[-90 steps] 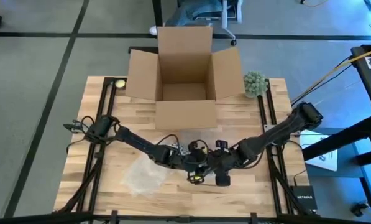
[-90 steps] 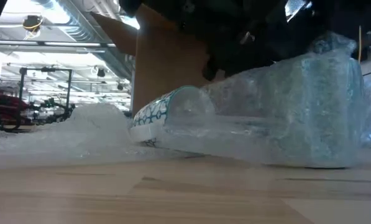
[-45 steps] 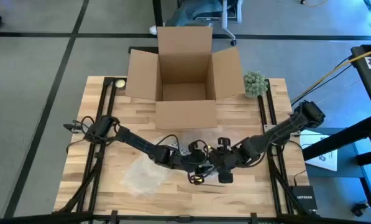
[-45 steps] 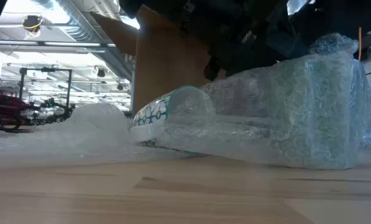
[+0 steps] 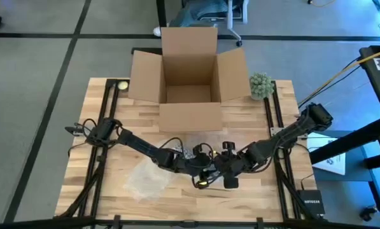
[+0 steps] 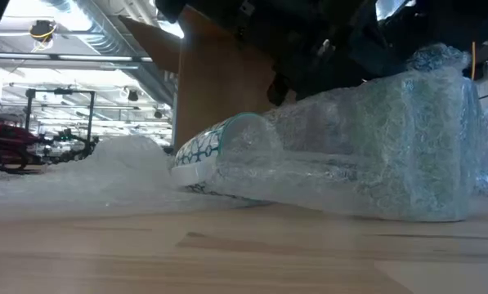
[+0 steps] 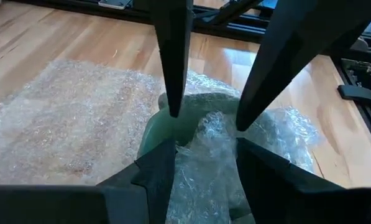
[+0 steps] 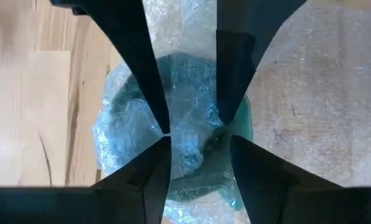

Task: Wrap mug
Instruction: Wrap the green mug with the right transparent bubble wrap

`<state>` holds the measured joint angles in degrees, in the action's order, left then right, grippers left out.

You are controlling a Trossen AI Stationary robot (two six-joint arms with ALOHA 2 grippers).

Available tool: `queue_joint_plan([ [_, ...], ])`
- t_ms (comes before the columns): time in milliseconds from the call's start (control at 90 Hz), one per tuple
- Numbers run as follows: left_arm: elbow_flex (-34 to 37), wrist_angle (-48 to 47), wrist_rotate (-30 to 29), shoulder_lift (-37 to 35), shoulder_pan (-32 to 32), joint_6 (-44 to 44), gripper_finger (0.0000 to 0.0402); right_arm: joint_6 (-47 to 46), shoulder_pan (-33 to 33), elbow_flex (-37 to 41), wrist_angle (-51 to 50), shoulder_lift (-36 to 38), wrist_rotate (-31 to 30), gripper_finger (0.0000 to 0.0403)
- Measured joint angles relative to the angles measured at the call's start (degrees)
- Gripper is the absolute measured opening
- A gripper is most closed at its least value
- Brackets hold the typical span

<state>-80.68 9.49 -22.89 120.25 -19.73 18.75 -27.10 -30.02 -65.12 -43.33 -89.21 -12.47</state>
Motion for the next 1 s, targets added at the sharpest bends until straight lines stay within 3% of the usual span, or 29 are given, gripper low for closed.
queue_joint_plan([
  [411, 0.13, -1.27, 0.08, -1.83, -0.10, -1.15, 0.0153, 2.31, 0.00, 0.09, 6.61, -1.75, -1.69, 0.0152],
  [722, 0.05, -5.21, -0.49, -10.12, -1.33, -1.93, 0.0153, 3.34, 0.04, 0.11, 4.44, -2.45, 0.09, 0.0152],
  [1000, 0.01, -16.99, -3.48, -11.79, -1.62, 0.83, 0.0153, 4.07, 0.04, -4.36, -1.05, -1.65, 3.49, 0.0152],
])
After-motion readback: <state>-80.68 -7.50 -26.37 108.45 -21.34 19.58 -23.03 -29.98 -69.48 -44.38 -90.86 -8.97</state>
